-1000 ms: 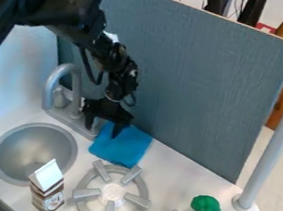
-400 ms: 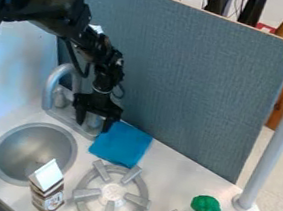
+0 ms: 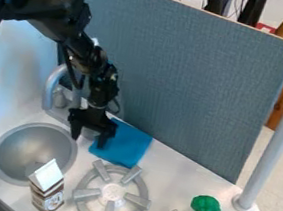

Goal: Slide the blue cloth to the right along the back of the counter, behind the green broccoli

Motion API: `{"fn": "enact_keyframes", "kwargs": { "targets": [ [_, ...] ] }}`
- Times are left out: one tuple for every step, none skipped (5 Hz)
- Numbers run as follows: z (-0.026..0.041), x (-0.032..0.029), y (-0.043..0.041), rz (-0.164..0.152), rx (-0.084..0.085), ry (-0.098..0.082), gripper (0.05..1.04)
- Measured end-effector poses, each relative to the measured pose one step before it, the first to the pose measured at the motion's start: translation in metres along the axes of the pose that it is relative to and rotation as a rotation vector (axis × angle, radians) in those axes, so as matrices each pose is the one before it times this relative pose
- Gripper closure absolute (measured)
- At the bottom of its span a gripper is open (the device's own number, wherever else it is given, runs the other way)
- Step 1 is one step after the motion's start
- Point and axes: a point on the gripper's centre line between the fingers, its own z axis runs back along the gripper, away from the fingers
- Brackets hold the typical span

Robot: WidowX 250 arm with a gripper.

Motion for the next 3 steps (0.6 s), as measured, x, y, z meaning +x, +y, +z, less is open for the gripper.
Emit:
{"fn": "enact_keyframes", "kwargs": {
  "targets": [
    [-0.00098,-0.00605,-0.02033,-0.0399,-0.0058,-0.0069,0.083],
    [-0.00016,-0.00578,-0.02078,-0.0504,-0.0019,-0.0034,0.083],
    [0.00545,0.00797,-0.00617,0.0213,0.0166,-0.0302,0.083]
  ]
}}
